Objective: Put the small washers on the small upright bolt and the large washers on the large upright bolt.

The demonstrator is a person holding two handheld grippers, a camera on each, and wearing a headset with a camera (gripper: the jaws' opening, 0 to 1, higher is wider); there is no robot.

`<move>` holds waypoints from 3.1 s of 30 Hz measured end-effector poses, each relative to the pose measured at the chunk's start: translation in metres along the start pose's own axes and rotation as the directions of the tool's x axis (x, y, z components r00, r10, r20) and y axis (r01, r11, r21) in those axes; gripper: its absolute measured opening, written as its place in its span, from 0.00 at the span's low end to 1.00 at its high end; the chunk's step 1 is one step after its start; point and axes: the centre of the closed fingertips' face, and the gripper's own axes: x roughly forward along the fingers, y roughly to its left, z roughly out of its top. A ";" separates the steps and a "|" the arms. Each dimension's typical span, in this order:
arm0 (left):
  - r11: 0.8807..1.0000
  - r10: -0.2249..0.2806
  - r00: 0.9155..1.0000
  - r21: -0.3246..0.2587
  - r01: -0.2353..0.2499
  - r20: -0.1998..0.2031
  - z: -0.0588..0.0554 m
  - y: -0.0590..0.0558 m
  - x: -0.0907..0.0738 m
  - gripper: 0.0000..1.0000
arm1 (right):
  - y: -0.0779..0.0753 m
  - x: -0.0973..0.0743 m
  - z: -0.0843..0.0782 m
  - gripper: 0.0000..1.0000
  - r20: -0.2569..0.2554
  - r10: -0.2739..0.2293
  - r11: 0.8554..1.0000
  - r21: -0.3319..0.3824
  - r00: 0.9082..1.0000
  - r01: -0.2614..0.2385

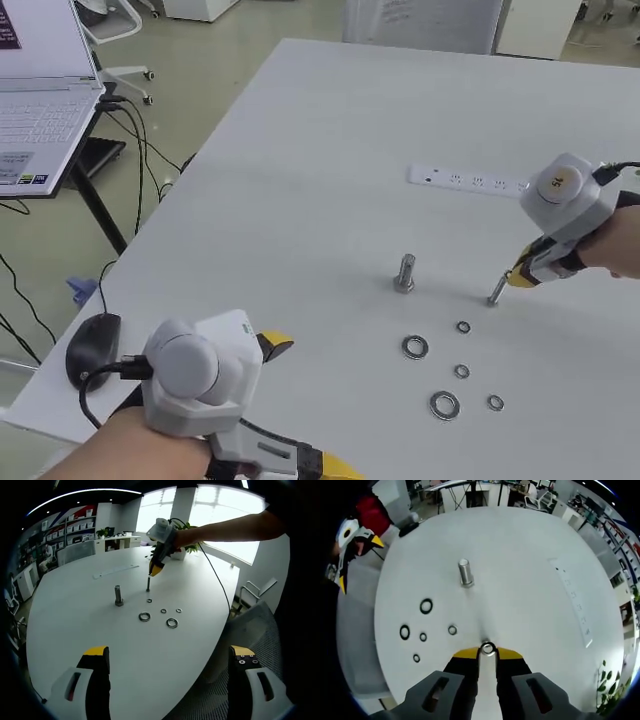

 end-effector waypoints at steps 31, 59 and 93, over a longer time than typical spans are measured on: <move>1.000 -0.005 1.000 -0.006 0.005 -0.010 -0.002 0.007 0.002 0.97 | 0.001 0.014 0.000 0.12 -0.034 0.019 1.000 -0.022 0.999 -0.020; 1.000 -0.001 1.000 -0.021 0.000 -0.016 -0.009 0.004 -0.003 0.95 | 0.006 0.039 -0.009 0.12 -0.067 0.019 0.999 -0.042 0.998 -0.022; 0.999 0.002 1.000 -0.040 -0.003 -0.030 -0.019 0.008 -0.008 0.93 | 0.004 0.060 -0.017 0.13 -0.100 0.023 0.998 -0.051 0.995 -0.028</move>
